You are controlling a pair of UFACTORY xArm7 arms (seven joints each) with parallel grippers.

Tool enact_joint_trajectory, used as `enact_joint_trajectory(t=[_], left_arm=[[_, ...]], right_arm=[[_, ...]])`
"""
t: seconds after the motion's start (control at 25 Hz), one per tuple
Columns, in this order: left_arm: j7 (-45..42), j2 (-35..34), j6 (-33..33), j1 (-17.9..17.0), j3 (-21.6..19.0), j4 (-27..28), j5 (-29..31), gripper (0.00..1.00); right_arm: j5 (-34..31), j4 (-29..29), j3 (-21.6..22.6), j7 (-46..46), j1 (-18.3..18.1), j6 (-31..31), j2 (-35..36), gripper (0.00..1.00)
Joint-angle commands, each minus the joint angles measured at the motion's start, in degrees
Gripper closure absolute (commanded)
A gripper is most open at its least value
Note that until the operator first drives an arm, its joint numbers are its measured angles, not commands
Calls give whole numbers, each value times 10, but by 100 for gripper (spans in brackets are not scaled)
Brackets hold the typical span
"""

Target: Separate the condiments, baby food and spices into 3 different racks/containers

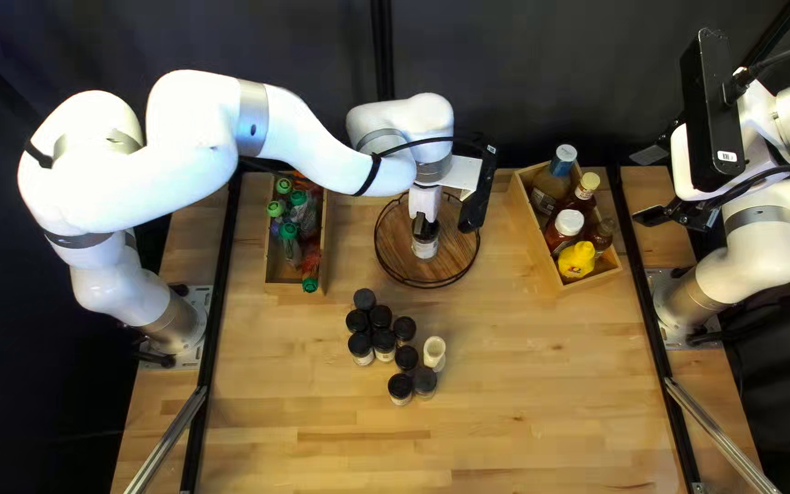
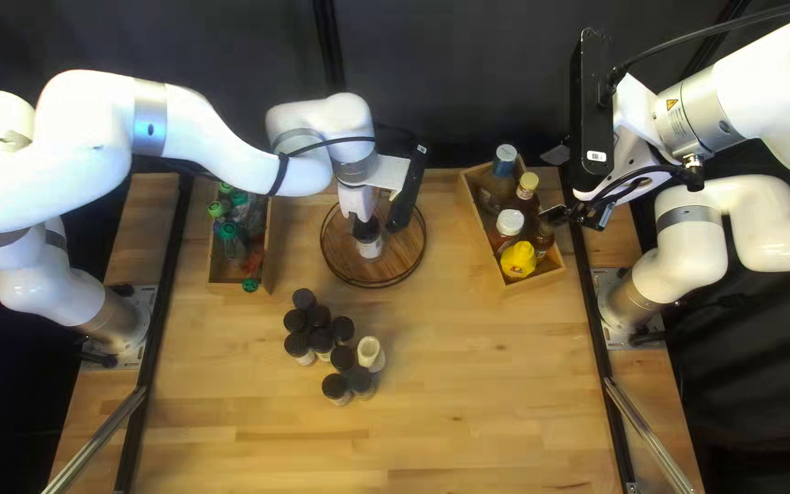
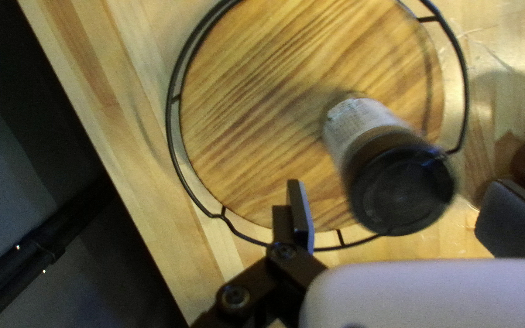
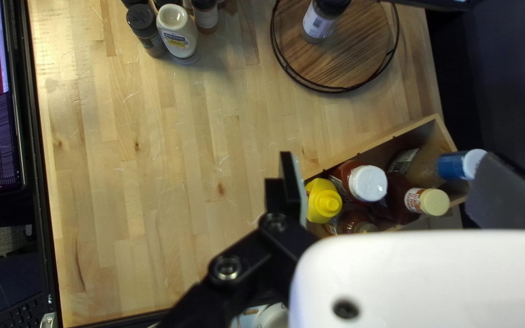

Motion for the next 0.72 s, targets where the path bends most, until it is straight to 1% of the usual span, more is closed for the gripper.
enact_joint_trajectory(t=[0.04,0.16,0.24,0.36,0.4,0.56,0.6,0.72], left_arm=[[1,-27,25,-12,-14,-4,-10,0],[19,-59,44,-20,-30,-27,-40,0],[43,-85,52,-26,-41,-52,-71,0],[68,-116,57,-35,-53,-89,-101,0],[81,-134,60,-42,-59,-110,-112,0],[132,-174,67,-55,-70,-159,-122,0],[156,-188,65,-57,-69,-178,-125,0],[207,-210,56,-57,-64,-215,-131,0]], right_arm=[[0,0,0,0,0,0,0,0],[0,0,0,0,0,0,0,0],[0,0,0,0,0,0,0,0],[0,0,0,0,0,0,0,0],[0,0,0,0,0,0,0,0],[0,0,0,0,0,0,0,0],[0,0,0,0,0,0,0,0],[0,0,0,0,0,0,0,0]])
